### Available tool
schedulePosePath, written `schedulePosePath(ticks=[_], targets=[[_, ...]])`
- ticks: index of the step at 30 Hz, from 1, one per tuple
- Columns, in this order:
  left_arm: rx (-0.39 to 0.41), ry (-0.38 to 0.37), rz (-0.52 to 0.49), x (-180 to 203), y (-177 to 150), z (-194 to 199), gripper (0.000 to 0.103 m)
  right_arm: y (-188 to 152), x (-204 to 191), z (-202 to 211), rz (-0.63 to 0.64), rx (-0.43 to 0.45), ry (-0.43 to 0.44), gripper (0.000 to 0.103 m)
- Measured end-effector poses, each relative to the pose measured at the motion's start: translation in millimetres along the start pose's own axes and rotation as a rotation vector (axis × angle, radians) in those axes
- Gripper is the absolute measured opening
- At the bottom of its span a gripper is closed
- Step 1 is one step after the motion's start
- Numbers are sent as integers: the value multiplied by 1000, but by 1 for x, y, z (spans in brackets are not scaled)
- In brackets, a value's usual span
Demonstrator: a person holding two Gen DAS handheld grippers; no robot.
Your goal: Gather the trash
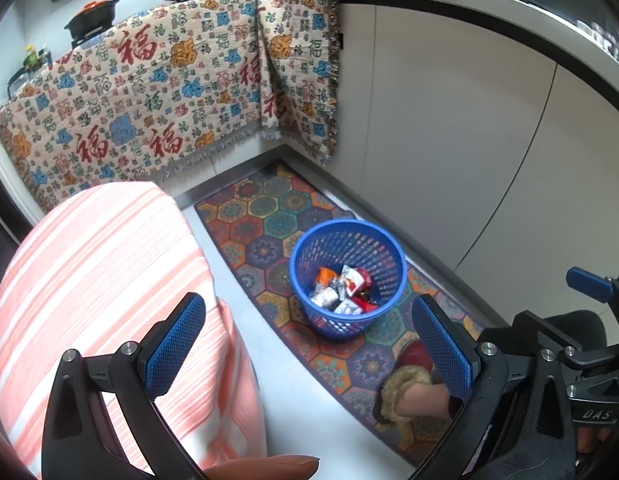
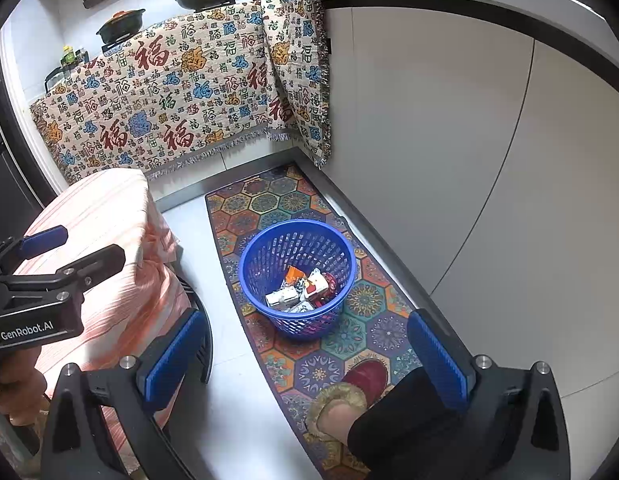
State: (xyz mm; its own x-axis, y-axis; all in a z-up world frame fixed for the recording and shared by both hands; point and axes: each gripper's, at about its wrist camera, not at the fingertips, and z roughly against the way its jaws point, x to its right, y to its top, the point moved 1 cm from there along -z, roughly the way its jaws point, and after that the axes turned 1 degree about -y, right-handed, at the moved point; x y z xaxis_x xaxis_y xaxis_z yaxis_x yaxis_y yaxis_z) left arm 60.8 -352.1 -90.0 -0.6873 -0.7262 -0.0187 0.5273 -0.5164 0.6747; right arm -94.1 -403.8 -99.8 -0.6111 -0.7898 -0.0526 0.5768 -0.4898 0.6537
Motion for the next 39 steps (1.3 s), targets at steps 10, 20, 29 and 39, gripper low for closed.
schedulePosePath(ticks=[10, 20, 29, 39], targets=[[-2, -2, 4, 0, 1, 0, 103, 1, 1, 0, -2, -2, 3, 103], [-2, -3, 2, 0, 0, 1, 103, 2, 2, -1, -1, -2, 4, 103], [-2, -6, -3, -1, 1, 2, 103, 1, 3, 0, -6, 1, 3, 103], [-3, -4, -6, 0, 1, 2, 103, 0, 3, 0, -7, -3, 3, 103]])
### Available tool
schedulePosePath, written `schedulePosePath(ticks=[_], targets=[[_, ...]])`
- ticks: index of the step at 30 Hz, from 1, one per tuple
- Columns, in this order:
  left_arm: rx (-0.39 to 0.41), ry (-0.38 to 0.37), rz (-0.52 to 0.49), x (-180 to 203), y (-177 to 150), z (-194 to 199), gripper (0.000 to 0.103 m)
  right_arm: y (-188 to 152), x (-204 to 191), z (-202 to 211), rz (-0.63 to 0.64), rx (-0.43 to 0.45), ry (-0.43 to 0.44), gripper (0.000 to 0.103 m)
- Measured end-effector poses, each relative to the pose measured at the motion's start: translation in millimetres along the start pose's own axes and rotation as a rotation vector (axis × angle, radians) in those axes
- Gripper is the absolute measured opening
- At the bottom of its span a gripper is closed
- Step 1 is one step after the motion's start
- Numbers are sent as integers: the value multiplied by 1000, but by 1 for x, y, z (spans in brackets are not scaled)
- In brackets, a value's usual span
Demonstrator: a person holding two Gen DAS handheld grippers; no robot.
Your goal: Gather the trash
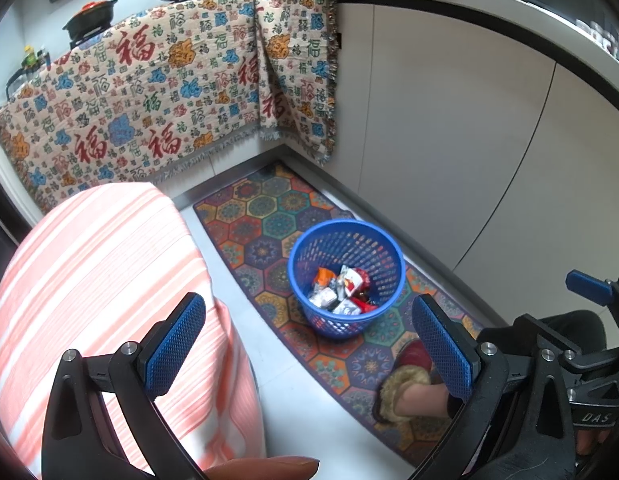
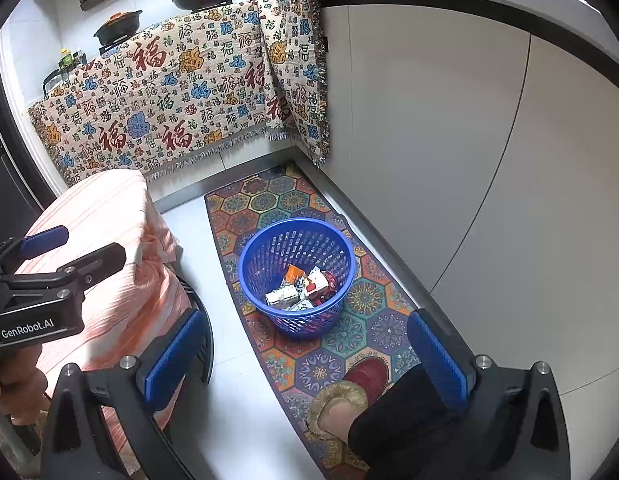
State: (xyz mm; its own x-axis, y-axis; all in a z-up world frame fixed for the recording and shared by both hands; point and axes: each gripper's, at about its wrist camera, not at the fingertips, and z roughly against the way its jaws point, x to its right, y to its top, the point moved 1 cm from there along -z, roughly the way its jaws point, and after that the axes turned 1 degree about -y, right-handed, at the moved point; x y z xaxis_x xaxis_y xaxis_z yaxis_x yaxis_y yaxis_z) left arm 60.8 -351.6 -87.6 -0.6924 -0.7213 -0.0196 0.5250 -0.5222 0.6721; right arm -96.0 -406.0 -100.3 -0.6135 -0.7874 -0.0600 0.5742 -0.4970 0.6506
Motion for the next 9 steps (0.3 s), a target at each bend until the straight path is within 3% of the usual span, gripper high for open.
schedulePosePath(ticks=[9], targets=[[1, -48, 0, 3, -3, 0, 102, -3, 1, -2, -13, -5, -6, 103]])
